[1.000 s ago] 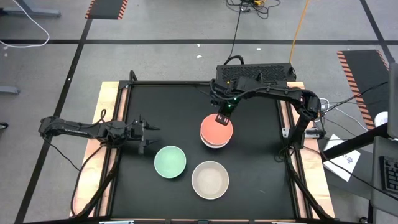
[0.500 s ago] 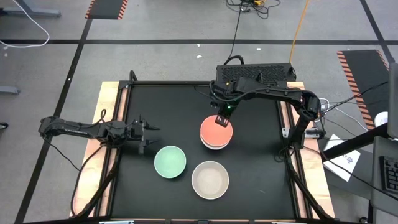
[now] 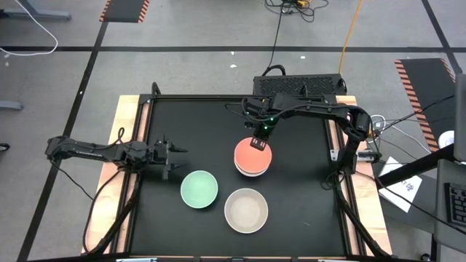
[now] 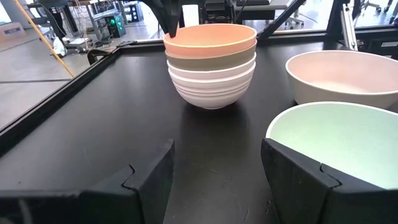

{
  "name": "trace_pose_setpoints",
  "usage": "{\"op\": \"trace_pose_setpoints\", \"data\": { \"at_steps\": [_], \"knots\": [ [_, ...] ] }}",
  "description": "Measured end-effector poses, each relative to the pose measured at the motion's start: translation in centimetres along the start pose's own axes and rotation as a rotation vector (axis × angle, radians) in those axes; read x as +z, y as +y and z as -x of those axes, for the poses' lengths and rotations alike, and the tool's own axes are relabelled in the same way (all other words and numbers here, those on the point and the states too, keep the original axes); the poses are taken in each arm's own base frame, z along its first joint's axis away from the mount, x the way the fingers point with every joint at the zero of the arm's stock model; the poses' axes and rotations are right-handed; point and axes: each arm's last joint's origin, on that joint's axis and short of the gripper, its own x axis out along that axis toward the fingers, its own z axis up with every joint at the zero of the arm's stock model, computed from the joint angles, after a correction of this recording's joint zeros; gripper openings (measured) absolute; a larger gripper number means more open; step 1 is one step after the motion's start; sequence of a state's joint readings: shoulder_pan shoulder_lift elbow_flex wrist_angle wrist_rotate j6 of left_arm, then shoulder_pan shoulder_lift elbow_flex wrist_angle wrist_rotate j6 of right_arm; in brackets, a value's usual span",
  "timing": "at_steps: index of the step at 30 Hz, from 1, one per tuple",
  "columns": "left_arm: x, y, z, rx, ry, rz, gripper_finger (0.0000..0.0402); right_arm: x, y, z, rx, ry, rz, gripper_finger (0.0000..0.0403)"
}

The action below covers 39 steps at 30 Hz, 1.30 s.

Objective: Nest bowls inside each other
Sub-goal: Stack the orange bowl on the stacked brown bowl, then stack the blue bowl on the stacked orange bowl

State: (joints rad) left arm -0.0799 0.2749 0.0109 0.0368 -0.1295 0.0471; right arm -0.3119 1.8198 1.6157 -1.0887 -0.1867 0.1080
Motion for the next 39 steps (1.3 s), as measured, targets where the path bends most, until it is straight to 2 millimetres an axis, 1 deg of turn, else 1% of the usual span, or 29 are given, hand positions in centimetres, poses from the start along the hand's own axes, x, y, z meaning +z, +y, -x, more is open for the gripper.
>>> {"op": "trace_pose_setpoints", "data": {
  "at_steps": [7, 10, 14, 23, 27, 29, 32, 37, 39],
  "knots": [
    [0.0, 0.0, 0.0, 0.000, 0.002, 0.003, 0.0241, 0.0, 0.0, 0.0, 0.000, 0.000, -0.003, 0.0003],
    [0.0, 0.0, 0.0, 0.000, 0.002, 0.003, 0.0241, 0.1, 0.0, 0.0, 0.001, -0.010, -0.008, 0.0013],
    [0.0, 0.0, 0.0, -0.001, 0.005, 0.003, 0.0241, 0.1, 0.0, 0.0, 0.003, -0.012, -0.009, 0.0039],
    [-0.1, 0.0, 0.0, -0.002, 0.007, -0.002, 0.0241, 0.1, 0.2, 0.0, 0.004, -0.010, -0.008, 0.0113],
    [-0.1, 0.0, 0.0, -0.002, 0.007, -0.001, 0.0241, 0.1, 0.2, 0.0, 0.004, -0.011, 0.001, 0.0138],
    [-0.1, 0.0, 0.0, -0.002, 0.007, 0.000, 0.0241, 0.0, 0.2, 0.4, 0.005, -0.024, 0.031, 0.0147],
    [0.0, 0.0, 0.0, -0.001, 0.003, 0.003, 0.0241, 0.0, 0.4, 1.7, 0.007, -0.092, 0.125, 0.0154],
    [0.1, 0.0, 0.0, 0.001, -0.010, 0.027, 0.0241, 0.1, 1.1, 4.3, 0.012, -0.266, 0.217, 0.0155],
    [0.1, 0.0, 0.0, 0.002, -0.010, 0.033, 0.0241, -0.3, 1.5, 5.5, 0.013, -0.325, 0.254, 0.0155]
  ]
}}
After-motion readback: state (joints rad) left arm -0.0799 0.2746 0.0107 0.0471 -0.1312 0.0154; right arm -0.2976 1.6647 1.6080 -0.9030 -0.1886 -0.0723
